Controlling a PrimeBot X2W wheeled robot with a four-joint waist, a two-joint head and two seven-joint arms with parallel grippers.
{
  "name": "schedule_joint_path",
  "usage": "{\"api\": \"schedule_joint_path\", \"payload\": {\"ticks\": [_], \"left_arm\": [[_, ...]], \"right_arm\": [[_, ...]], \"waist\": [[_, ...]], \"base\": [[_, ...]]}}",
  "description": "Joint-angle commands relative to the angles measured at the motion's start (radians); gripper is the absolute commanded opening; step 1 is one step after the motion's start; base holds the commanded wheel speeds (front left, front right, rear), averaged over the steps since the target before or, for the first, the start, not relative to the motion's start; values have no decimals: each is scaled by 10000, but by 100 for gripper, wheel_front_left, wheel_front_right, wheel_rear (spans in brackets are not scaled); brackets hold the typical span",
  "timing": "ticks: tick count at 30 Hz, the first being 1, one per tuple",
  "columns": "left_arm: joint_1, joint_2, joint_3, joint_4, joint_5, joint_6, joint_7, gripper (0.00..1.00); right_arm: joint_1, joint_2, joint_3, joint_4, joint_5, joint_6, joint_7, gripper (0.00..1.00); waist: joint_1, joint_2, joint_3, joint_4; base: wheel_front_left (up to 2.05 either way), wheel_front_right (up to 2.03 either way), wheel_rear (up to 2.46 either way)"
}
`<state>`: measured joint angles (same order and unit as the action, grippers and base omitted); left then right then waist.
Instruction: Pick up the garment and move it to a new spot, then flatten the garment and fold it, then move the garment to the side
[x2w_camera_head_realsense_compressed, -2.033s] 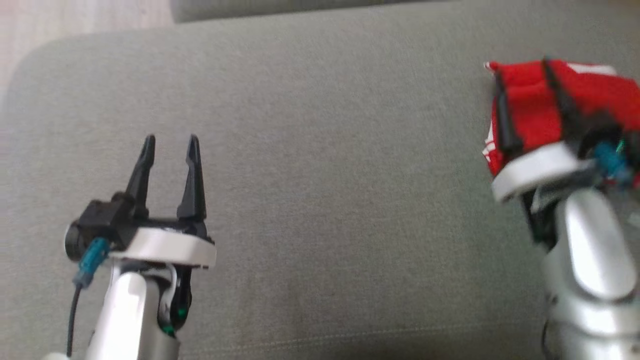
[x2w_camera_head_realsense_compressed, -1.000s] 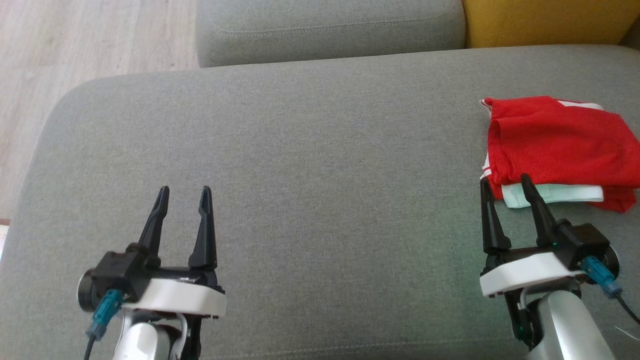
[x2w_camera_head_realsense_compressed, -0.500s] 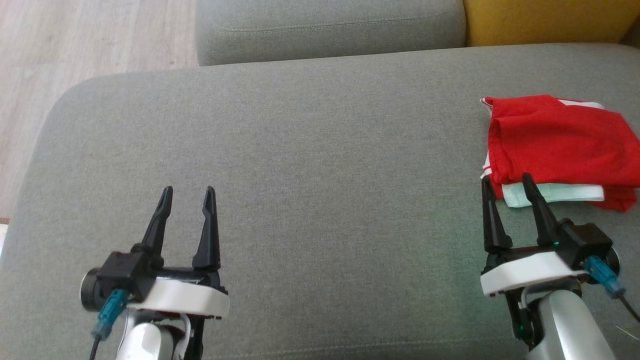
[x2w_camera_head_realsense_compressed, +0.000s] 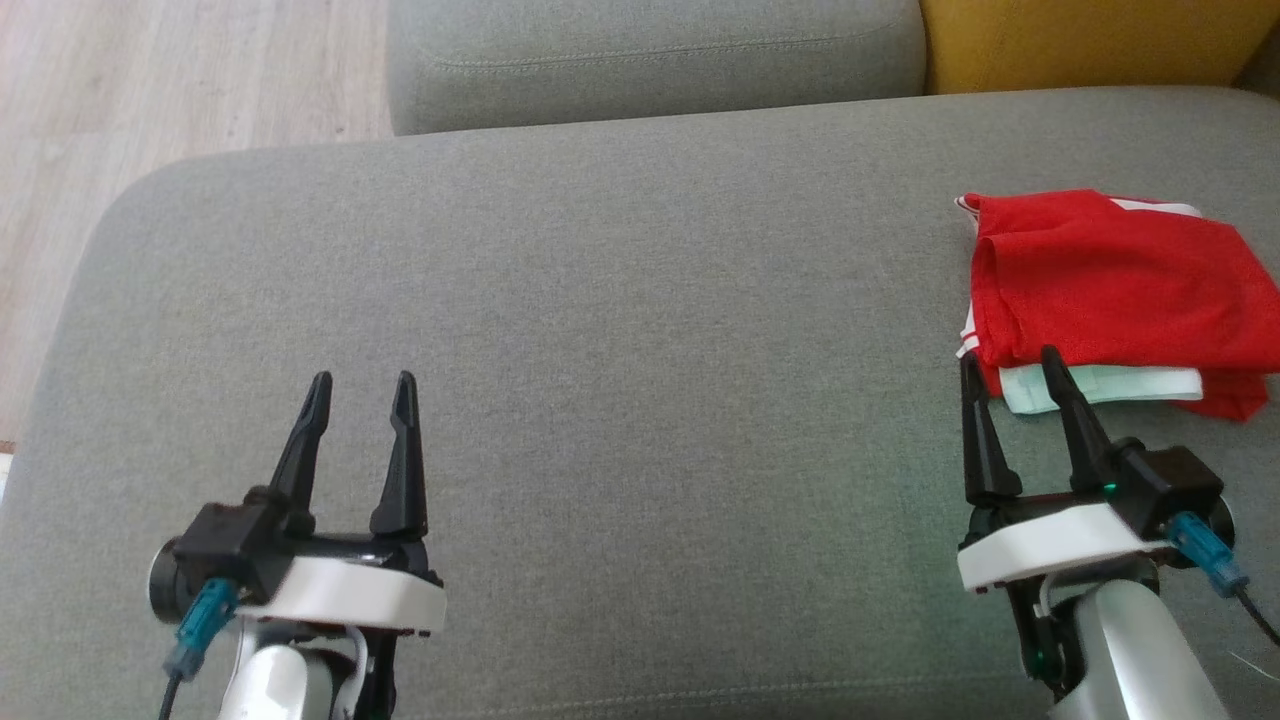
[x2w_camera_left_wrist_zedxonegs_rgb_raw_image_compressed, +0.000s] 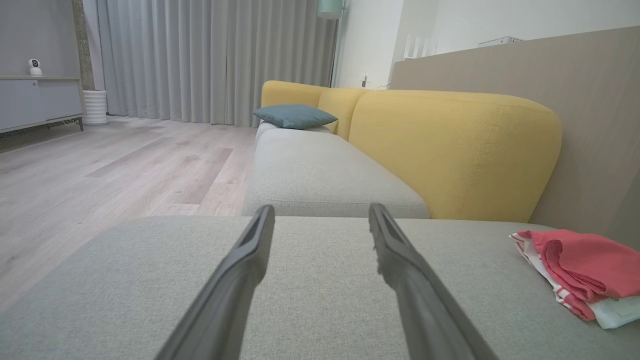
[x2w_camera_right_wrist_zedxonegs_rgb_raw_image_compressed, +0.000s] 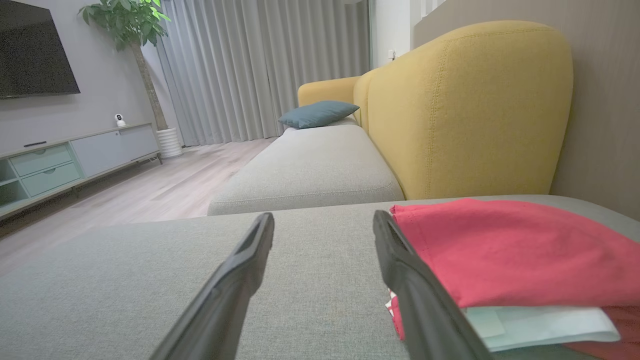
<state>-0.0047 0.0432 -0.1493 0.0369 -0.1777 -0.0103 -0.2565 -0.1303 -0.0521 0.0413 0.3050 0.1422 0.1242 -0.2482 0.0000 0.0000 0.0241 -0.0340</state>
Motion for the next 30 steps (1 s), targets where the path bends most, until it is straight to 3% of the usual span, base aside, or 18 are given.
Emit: {"api": "schedule_joint_path", "payload": {"ticks": [1, 17, 18, 22, 30], "left_arm": [[-299, 70, 402, -394, 5, -23, -53, 100], [-156, 70, 686, -451, -307, 9, -53, 100], [129, -2, 336, -43, -295, -58, 0, 0], [386, -28, 284, 576, -364, -77, 16, 0], [313, 35, 365, 643, -1330, -135, 194, 0]], "right_arm": [[-153, 18, 286, -381, 50, 65, -135, 100], [-194, 18, 390, -381, 171, 65, -135, 100], [1, 0, 136, -11, 84, 0, 0, 0], [223, 17, 151, 539, 141, -2, 30, 0], [227, -5, 71, 461, 1106, 3, 238, 0]], "waist": [[0, 0, 2, -14], [0, 0, 76, -68], [0, 0, 76, -69], [0, 0, 76, -68], [0, 0, 59, -43]], "base": [[0, 0, 0], [0, 0, 0], [0, 0, 0], [0, 0, 0], [0, 0, 0]]}}
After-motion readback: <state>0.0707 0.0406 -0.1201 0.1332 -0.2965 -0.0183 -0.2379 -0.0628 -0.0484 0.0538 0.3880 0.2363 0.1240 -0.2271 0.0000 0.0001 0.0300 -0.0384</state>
